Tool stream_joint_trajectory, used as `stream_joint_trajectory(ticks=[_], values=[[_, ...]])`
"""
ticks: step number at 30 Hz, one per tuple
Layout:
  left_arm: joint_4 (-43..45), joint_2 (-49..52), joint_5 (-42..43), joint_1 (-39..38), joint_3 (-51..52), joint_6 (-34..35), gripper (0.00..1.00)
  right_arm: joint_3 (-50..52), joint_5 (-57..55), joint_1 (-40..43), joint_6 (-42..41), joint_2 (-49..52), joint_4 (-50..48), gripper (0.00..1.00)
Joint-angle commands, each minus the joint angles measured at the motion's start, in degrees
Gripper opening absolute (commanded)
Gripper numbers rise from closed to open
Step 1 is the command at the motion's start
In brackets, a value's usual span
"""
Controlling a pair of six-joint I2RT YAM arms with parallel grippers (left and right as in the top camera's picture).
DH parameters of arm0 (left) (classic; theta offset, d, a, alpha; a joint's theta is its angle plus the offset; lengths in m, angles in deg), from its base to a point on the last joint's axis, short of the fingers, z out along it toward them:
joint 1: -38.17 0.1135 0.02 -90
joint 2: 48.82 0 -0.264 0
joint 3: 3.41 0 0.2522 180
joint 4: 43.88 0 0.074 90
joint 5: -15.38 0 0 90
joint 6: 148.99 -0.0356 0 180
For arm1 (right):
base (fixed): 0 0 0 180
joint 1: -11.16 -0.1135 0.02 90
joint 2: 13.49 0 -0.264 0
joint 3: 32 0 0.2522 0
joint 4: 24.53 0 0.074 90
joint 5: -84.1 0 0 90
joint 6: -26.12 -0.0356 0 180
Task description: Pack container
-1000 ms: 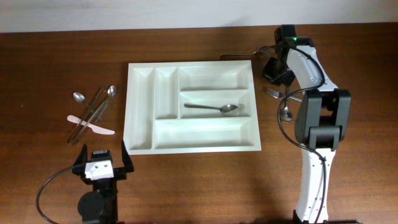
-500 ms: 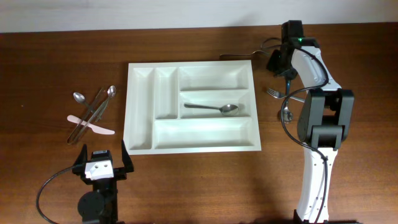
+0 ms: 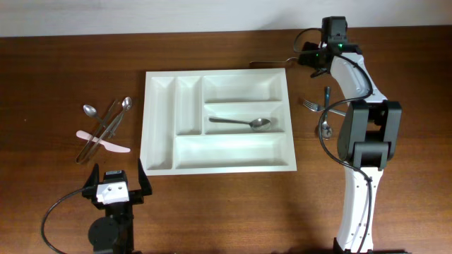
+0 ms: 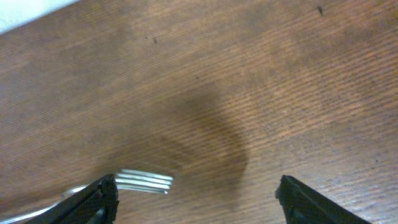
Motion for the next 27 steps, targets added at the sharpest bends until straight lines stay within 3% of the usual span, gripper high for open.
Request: stream_joint_trajectory(ticks=[1, 11, 27], values=[[-0.3, -0.5, 0.7, 0.3, 0.1, -0.5, 0.99, -0.7, 0.6, -2.4, -0.7, 1.3, -1.0, 0.84], [-0.3, -0.5, 0.7, 0.3, 0.1, -0.5, 0.99, -0.7, 0.0, -8.0, -10.9, 4.4, -4.0, 0.88], [-0.3, -0.5, 0.7, 0.3, 0.1, -0.5, 0.99, -0.7, -0.3, -4.3, -13.1, 5.9, -3.4, 0.87]])
